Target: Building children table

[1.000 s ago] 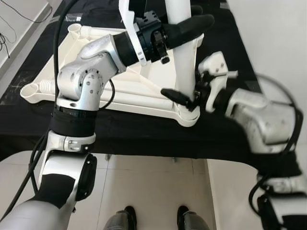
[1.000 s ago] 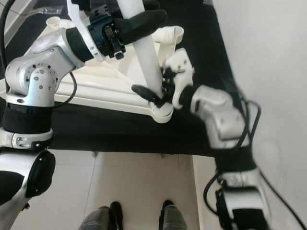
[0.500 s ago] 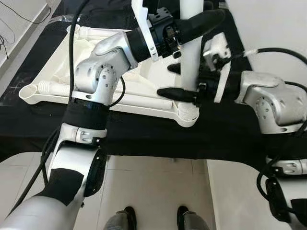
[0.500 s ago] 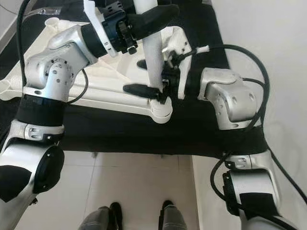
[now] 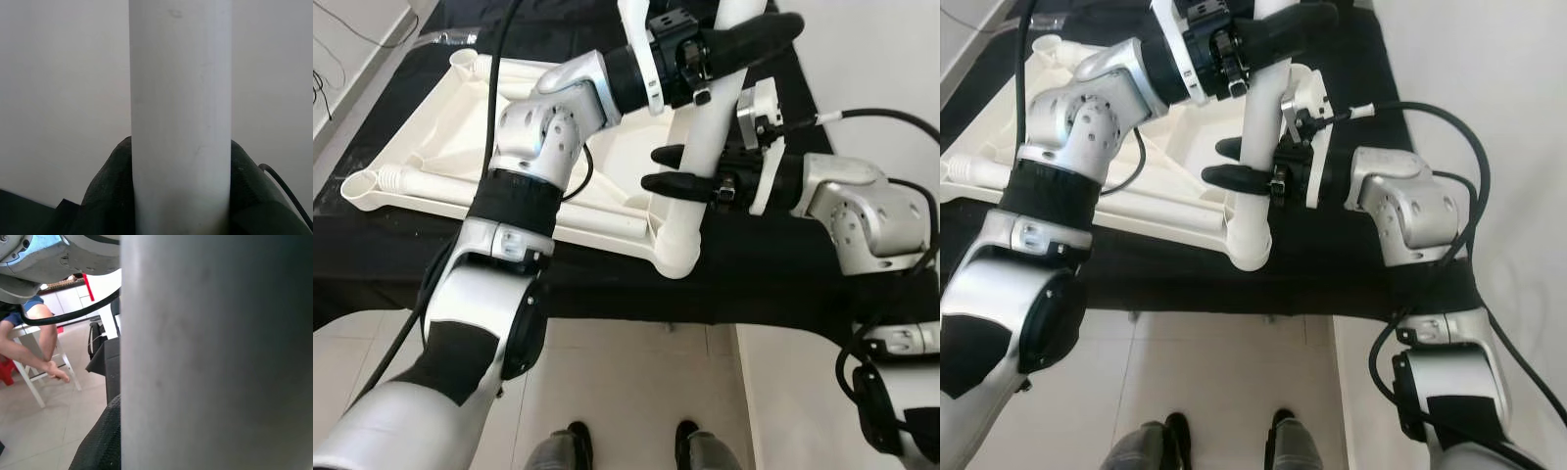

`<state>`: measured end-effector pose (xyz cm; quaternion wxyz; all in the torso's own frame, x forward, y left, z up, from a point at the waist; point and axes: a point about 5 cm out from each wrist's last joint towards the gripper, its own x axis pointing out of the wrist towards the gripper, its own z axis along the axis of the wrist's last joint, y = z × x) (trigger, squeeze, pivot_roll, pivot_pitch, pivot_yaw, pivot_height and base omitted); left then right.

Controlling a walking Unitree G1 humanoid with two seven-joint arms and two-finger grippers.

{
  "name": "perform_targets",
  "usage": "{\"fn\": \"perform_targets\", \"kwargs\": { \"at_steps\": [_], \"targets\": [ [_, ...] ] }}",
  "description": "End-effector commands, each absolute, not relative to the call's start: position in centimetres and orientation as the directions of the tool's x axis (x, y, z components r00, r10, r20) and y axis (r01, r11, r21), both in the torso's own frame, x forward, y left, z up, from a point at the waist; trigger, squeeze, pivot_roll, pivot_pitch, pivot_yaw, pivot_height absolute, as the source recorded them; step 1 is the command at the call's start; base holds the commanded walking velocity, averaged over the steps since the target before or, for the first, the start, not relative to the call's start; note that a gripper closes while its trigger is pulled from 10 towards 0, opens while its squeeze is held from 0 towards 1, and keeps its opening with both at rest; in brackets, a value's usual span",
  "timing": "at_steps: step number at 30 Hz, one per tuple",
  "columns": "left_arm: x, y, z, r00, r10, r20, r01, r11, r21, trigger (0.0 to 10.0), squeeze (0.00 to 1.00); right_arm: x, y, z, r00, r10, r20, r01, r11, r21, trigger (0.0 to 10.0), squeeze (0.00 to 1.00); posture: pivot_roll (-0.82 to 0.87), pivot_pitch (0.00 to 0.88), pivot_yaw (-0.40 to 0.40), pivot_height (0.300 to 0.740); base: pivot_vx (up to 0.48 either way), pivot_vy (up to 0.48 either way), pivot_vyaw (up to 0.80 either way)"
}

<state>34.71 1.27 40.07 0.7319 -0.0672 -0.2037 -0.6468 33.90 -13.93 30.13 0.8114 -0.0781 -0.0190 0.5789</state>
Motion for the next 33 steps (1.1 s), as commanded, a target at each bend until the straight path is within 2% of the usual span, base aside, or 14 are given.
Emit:
{"fn": "perform_targets", "kwargs": {
  "at_steps": [1,4,7,11,19,20,21,25,26,33],
  "targets": [
    [32.1,-2.9,42.6,-0.069,-0.933,0.353,0.955,0.041,0.295,0.0,0.0,32.6,-8.1,26.7,0.09,0.971,-0.223,-0.994,0.073,-0.085,0.0,0.0,-0.01,0.248,0.078,0.74,0.0,0.0,0.0],
    [32.2,-3.3,43.1,-0.068,-0.932,0.356,0.951,0.048,0.307,0.0,0.0,32.8,-7.9,26.6,0.115,0.97,-0.215,-0.991,0.099,-0.085,0.0,0.0,-0.01,0.245,0.078,0.74,0.0,0.0,0.0],
    [32.5,-3.5,44.0,-0.05,-0.924,0.38,0.945,0.079,0.316,0.0,0.0,33.6,-8.2,27.0,0.216,0.959,-0.182,-0.975,0.201,-0.097,0.0,0.0,-0.01,0.237,0.077,0.74,0.0,0.0,0.0],
    [32.6,-3.6,44.9,-0.028,-0.911,0.413,0.943,0.113,0.312,0.0,0.0,34.3,-8.8,27.3,0.303,0.94,-0.158,-0.952,0.291,-0.095,0.0,0.0,-0.02,0.23,0.076,0.74,0.0,0.0,0.0],
    [32.7,-3.7,45.9,-0.008,-0.898,0.441,0.936,0.149,0.32,0.0,0.0,34.7,-9.2,27.6,0.356,0.923,-0.149,-0.934,0.346,-0.088,0.0,0.0,-0.02,0.228,0.074,0.74,0.0,0.0,0.0],
    [32.7,-3.6,45.9,-0.013,-0.895,0.446,0.934,0.148,0.324,0.0,0.0,34.7,-9.1,27.7,0.364,0.92,-0.145,-0.931,0.355,-0.088,3.2,0.0,-0.02,0.227,0.072,0.74,0.0,0.0,0.0],
    [32.7,-3.5,45.9,-0.019,-0.893,0.449,0.933,0.145,0.328,0.0,0.0,34.7,-9.0,27.8,0.373,0.917,-0.142,-0.928,0.363,-0.089,10.0,0.0,-0.02,0.227,0.072,0.74,0.0,0.0,0.0],
    [32.7,-3.4,45.7,-0.034,-0.889,0.456,0.932,0.136,0.335,0.0,0.0,35.2,-8.7,28.0,0.414,0.901,-0.127,-0.91,0.408,-0.071,10.0,0.0,-0.02,0.227,0.072,0.74,0.0,0.0,0.0],
    [32.7,-3.4,45.6,-0.041,-0.889,0.457,0.932,0.131,0.339,0.0,0.0,35.2,-8.6,28.0,0.417,0.9,-0.125,-0.909,0.414,-0.05,10.0,1.0,-0.02,0.227,0.072,0.74,0.0,0.0,0.0],
    [32.5,-3.8,45.0,-0.07,-0.887,0.456,0.929,0.108,0.353,0.0,0.0,35.7,-8.3,27.6,0.459,0.871,-0.174,-0.886,0.462,-0.021,10.0,1.0,-0.02,0.23,0.071,0.74,0.0,0.0,0.0]
  ]
}}
